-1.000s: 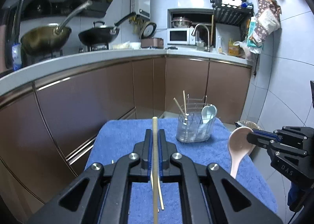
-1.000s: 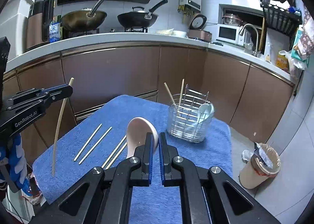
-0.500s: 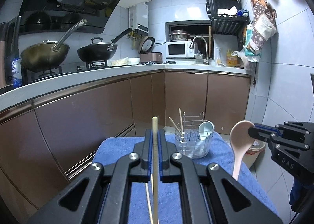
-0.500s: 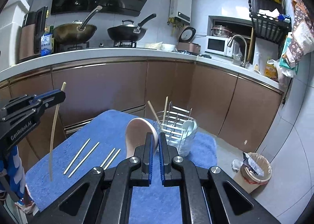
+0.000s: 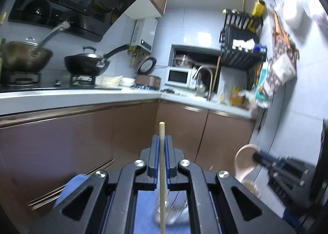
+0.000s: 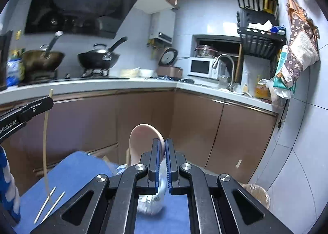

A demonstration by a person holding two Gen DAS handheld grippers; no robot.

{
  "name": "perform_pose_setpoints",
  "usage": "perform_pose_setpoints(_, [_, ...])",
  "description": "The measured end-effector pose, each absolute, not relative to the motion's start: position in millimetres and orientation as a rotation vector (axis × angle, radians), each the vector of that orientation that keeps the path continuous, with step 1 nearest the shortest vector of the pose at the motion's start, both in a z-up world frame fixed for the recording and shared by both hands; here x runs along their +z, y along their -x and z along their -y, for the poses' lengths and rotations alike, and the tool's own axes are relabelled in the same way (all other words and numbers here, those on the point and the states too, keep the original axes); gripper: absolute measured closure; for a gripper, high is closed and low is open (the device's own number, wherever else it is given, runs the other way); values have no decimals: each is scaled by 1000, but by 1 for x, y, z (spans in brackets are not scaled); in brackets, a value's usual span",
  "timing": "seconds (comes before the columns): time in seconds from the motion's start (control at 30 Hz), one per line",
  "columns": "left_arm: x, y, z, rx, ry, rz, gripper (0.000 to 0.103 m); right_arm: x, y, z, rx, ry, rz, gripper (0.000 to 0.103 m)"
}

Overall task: Organize utensils
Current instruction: 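Place chopstick in holder with left gripper while right gripper drops pink spoon in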

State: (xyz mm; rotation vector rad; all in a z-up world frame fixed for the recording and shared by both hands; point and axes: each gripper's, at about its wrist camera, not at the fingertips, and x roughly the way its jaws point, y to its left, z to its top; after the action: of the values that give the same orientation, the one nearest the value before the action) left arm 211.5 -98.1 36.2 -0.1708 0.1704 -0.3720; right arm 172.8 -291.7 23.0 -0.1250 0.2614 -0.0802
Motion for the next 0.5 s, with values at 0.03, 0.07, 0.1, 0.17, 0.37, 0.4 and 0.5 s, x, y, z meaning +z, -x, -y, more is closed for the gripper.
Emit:
perform_pose_setpoints(0.03, [37, -222, 104, -375, 188, -160, 98, 21, -182, 294, -91, 126, -256, 97])
perform_pose_setpoints(0.07, [36, -234, 110, -380, 209, -157, 98, 18, -191, 296, -100, 127, -252, 97])
perform_pose_setpoints(0.1, [35, -246, 116, -384, 229, -158, 98, 16, -197, 297, -105, 127, -251, 97])
perform_pose_setpoints(0.17, [28, -266, 127, -382, 249, -161, 98, 5, -218, 301, -124, 129, -255, 97])
perform_pose_setpoints(0.37, [-10, -314, 157, -352, 249, -172, 98, -34, -257, 311, -180, 137, -286, 97])
perform_pose_setpoints(0.4, [-16, -318, 160, -348, 250, -177, 98, -39, -260, 311, -186, 140, -288, 97])
perform_pose_setpoints(0.5, [-37, -335, 171, -326, 241, -193, 98, -56, -269, 310, -201, 153, -295, 97])
